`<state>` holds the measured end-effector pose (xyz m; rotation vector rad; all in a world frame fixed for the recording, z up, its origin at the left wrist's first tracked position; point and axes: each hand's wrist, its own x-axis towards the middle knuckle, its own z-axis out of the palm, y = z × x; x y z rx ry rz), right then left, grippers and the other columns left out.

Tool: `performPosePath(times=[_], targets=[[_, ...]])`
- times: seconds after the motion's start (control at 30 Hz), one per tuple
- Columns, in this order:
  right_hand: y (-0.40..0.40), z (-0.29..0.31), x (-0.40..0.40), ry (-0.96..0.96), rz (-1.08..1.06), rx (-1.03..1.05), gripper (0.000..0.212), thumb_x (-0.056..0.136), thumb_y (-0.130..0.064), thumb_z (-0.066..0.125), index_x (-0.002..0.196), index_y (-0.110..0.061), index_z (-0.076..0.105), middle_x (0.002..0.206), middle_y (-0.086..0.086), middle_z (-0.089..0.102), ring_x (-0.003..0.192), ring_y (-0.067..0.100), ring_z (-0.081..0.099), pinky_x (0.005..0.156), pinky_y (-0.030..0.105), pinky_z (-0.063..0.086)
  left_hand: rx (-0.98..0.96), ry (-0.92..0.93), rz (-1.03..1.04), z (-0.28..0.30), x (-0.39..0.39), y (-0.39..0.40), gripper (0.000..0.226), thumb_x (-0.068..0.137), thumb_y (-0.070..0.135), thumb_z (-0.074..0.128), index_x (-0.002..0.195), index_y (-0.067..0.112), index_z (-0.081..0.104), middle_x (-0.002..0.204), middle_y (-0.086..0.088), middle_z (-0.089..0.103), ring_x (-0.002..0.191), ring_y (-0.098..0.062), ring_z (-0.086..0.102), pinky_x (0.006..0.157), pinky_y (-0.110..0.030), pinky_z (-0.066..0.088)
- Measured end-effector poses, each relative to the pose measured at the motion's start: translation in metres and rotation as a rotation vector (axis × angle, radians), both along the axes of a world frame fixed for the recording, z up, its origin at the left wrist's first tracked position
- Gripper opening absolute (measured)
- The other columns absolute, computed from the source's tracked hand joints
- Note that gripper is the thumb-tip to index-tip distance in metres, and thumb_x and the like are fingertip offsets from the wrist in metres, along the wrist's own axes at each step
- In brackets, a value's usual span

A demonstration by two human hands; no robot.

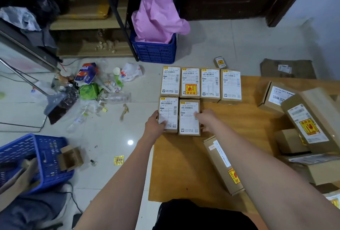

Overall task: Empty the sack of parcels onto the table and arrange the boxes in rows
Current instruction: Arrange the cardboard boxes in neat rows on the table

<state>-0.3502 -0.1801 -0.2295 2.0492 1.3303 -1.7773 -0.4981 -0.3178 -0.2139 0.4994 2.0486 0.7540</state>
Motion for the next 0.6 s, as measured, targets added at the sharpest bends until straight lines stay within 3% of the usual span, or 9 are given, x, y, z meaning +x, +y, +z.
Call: performPosePath(times=[0.13,0.23,0.33,0.4,0.6], targets=[[0.000,-0.003,0.000,-0.005,-0.040,0.049,0.023,0.098,-0.024,0.056,0.115,-0.008,0.058,0.118,0.013,0.067,0.109,0.034,0.063,0.077,0.045,0.052,0.008,-0.006,0.001,0.001,0.001,0.001,0.050,0.094,0.011,0.060,0.141,0.022,0.045,0.130,-0.003,0.062,0.117,-0.024,0.060,0.087,-0.031,0.053],[-0.001,-0.001,0.003,0.003,-0.066,0.044,0.022,0.100,-0.027,0.053,0.112,-0.009,0.055,0.119,0.013,0.066,0.110,0.035,0.062,0.082,0.046,0.054,0.028,-0.024,0.020,0.002,0.003,0.003,0.059,0.092,0.011,0.060,0.145,0.027,0.039,0.129,-0.001,0.059,0.118,-0.026,0.059,0.095,-0.043,0.055],[-0.004,0.002,0.005,-0.014,0.003,-0.063,0.042,0.100,-0.036,0.052,0.129,-0.006,0.049,0.129,0.015,0.061,0.117,0.040,0.058,0.089,0.055,0.053,0.034,-0.035,0.026,0.002,0.004,0.004,0.064,0.093,0.013,0.060,0.149,0.028,0.033,0.136,-0.003,0.057,0.121,-0.026,0.058,0.097,-0.047,0.053],[-0.006,0.005,0.006,-0.016,0.044,-0.153,0.053,0.099,-0.041,0.050,0.139,-0.006,0.042,0.136,0.017,0.054,0.123,0.044,0.052,0.081,0.058,0.054,0.039,-0.044,0.027,0.001,0.005,0.005,0.063,0.093,0.013,0.060,0.149,0.028,0.033,0.137,-0.003,0.057,0.121,-0.026,0.058,0.096,-0.047,0.054],[-0.007,0.010,0.003,-0.013,0.033,-0.168,0.051,0.101,-0.042,0.047,0.138,-0.008,0.042,0.135,0.019,0.054,0.119,0.044,0.055,0.062,0.053,0.057,0.037,-0.046,0.020,-0.002,0.004,0.006,0.061,0.093,0.012,0.061,0.146,0.031,0.037,0.135,-0.002,0.058,0.119,-0.026,0.059,0.093,-0.048,0.056]])
